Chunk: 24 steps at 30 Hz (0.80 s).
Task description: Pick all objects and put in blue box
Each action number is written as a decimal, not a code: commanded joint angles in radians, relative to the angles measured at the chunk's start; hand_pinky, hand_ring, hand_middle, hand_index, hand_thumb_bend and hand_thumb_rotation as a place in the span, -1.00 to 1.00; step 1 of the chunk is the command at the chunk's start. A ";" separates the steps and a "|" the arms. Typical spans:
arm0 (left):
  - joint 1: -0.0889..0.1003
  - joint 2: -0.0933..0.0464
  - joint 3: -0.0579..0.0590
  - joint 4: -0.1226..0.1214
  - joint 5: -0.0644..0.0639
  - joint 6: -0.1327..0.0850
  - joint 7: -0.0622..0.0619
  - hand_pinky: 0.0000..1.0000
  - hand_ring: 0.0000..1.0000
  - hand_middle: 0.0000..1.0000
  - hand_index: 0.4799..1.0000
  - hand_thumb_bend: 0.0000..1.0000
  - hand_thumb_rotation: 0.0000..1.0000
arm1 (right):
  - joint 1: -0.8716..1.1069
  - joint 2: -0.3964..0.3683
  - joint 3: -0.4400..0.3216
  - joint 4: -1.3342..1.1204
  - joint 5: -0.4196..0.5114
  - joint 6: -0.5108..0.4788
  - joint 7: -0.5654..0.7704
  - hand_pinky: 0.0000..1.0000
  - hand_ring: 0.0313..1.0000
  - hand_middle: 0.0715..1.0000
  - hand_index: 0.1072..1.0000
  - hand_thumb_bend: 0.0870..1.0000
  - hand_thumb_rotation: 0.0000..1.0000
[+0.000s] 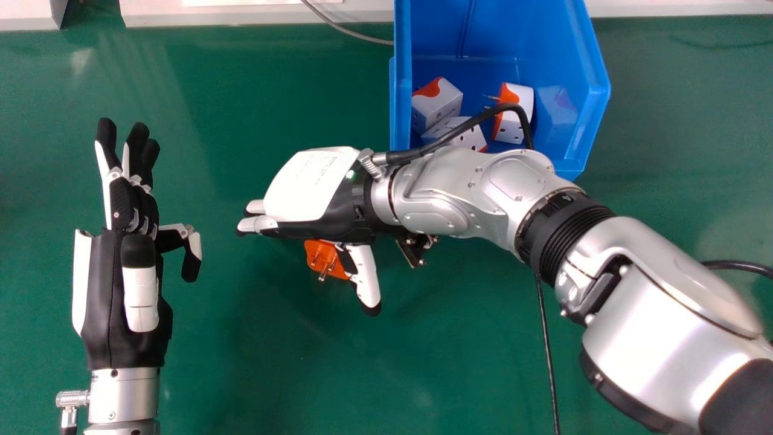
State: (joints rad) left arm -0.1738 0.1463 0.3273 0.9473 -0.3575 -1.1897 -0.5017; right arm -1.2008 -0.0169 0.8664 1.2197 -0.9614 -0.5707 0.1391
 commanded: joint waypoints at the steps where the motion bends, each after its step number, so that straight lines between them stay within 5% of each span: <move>1: 0.000 0.010 0.001 -0.018 -0.006 -0.007 -0.003 -1.00 1.00 1.00 0.72 1.00 0.98 | -0.019 -0.001 0.004 -0.002 -0.006 0.002 -0.026 0.44 0.84 0.94 0.90 1.00 -0.57; 16: -0.001 0.012 0.003 -0.015 0.001 -0.012 0.003 -1.00 1.00 1.00 0.72 1.00 0.98 | -0.017 0.002 0.004 0.011 -0.015 0.002 -0.066 0.28 0.63 0.76 0.70 0.98 -0.69; 24: -0.001 0.011 0.002 -0.013 0.006 -0.012 0.008 -1.00 1.00 1.00 0.73 1.00 0.99 | -0.016 -0.015 -0.030 0.029 0.015 -0.097 -0.122 0.06 0.32 0.38 0.28 0.52 -0.87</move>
State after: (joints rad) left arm -0.1739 0.1484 0.3288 0.9474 -0.3548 -1.1898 -0.4953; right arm -1.2008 -0.0237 0.8563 1.2540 -0.9743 -0.6485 0.0432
